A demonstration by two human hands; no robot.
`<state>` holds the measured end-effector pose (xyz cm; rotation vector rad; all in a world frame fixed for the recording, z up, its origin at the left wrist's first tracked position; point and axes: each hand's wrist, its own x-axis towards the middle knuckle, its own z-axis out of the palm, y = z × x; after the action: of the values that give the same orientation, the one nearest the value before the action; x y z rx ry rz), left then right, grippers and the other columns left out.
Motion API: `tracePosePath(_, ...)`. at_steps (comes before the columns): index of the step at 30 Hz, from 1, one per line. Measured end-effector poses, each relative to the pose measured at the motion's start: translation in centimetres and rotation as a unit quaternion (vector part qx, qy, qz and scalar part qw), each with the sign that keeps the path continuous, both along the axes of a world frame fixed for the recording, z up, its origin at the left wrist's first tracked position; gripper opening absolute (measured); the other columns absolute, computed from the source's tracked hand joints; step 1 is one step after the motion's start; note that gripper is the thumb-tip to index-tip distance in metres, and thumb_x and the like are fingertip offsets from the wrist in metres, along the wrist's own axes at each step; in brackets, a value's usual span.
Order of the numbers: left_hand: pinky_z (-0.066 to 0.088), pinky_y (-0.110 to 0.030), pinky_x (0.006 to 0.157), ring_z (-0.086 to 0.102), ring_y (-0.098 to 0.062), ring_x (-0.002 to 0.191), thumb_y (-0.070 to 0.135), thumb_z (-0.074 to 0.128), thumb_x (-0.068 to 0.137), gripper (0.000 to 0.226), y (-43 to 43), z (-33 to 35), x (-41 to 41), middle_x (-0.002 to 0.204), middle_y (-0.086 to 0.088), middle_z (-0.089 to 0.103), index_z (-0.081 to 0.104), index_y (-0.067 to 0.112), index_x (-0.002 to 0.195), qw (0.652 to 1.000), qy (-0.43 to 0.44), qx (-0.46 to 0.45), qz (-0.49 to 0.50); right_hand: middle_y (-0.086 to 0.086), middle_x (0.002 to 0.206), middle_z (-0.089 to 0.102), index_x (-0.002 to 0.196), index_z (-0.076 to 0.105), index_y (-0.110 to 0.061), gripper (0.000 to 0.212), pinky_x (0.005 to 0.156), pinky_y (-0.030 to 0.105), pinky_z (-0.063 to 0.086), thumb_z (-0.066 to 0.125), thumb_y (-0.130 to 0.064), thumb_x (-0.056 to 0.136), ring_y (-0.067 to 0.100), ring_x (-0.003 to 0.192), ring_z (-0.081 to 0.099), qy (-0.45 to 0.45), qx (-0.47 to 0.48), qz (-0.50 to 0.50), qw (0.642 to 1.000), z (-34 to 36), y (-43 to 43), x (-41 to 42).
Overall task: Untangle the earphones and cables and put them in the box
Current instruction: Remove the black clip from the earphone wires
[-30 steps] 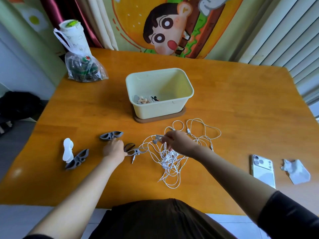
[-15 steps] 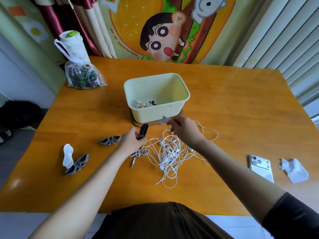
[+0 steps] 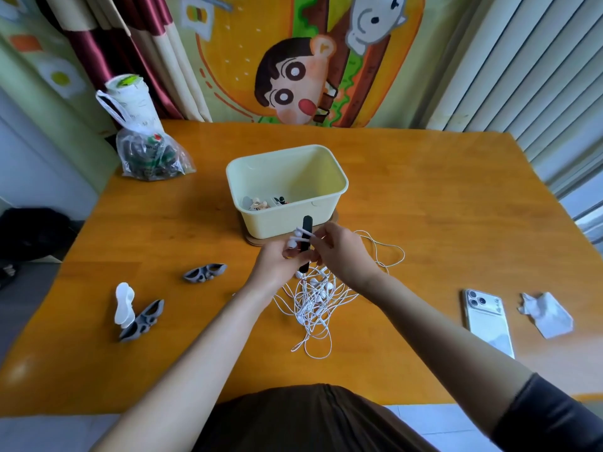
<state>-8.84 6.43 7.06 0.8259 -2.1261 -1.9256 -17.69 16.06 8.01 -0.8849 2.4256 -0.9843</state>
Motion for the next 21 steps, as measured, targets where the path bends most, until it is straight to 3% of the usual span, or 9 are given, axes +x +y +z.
tracePosePath(4,0.031,-0.01,0.042,0.036,-0.002,0.039,0.014,0.058,0.094,0.012,0.0,0.1,0.3,0.04,0.014,0.05,0.062,0.013,0.084,1.0,-0.005,0.028,-0.003,0.002,0.074,0.065,0.085,0.057,-0.012,0.01,0.057,0.016,0.045,0.052,-0.012,0.094,0.015,0.065,0.06,0.003,0.004,0.003,1.0,0.0,0.4,-0.1)
tracePosePath(14,0.036,-0.012,0.044,0.038,-0.005,0.038,0.019,0.062,0.092,0.006,-0.3,-0.2,0.2,0.04,0.011,0.046,0.066,0.018,0.087,1.0,-0.004,0.0,-0.021,-0.003,0.071,0.064,0.08,0.062,-0.015,0.012,0.064,0.026,0.05,0.058,-0.013,0.091,0.017,0.068,0.062,0.047,-0.004,0.019,0.999,0.7,1.1,-0.1)
tracePosePath(16,0.038,-0.012,0.046,0.039,-0.006,0.039,0.019,0.064,0.091,0.005,-0.5,-0.2,0.2,0.04,0.011,0.045,0.066,0.018,0.086,1.0,-0.006,0.007,-0.017,-0.008,0.065,0.061,0.078,0.065,-0.014,0.013,0.063,0.023,0.05,0.06,-0.014,0.09,0.014,0.065,0.063,0.046,-0.012,0.015,0.999,0.8,1.3,-0.2)
tracePosePath(21,0.041,-0.016,0.044,0.052,-0.004,0.049,0.013,0.062,0.091,0.005,0.0,0.0,0.1,0.066,-0.001,0.06,0.067,0.014,0.093,0.992,0.006,0.126,0.017,-0.015,0.058,0.058,0.081,0.069,-0.01,0.012,0.052,0.006,0.041,0.06,-0.014,0.089,-0.001,0.052,0.057,0.035,-0.023,0.015,0.999,1.0,1.3,-0.6)
